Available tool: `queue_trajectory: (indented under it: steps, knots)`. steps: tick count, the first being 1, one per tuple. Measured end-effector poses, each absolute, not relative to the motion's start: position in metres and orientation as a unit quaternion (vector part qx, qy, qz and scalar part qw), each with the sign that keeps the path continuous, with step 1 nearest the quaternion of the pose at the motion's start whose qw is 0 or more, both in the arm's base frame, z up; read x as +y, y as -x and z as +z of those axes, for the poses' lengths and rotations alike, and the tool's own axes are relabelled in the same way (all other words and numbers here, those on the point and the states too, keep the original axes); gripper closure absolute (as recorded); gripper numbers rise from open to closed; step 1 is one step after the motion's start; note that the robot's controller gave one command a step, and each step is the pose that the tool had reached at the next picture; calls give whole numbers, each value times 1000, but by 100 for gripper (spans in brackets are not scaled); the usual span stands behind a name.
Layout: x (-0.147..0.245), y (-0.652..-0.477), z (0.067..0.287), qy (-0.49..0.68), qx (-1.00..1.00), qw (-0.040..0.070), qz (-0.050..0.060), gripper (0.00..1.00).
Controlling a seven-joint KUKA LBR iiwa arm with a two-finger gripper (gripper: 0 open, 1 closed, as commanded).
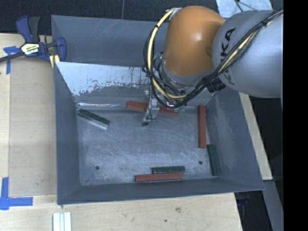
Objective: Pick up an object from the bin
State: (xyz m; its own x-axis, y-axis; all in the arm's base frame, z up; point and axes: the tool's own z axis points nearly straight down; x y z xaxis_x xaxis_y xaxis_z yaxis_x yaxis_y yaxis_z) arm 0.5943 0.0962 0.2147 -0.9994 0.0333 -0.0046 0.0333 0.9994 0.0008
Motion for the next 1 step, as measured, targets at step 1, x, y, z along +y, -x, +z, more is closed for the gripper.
queue_trajectory:
  steps: [1]
  knots:
    - [122, -552, 330, 23, 1000, 6, 1, 100]
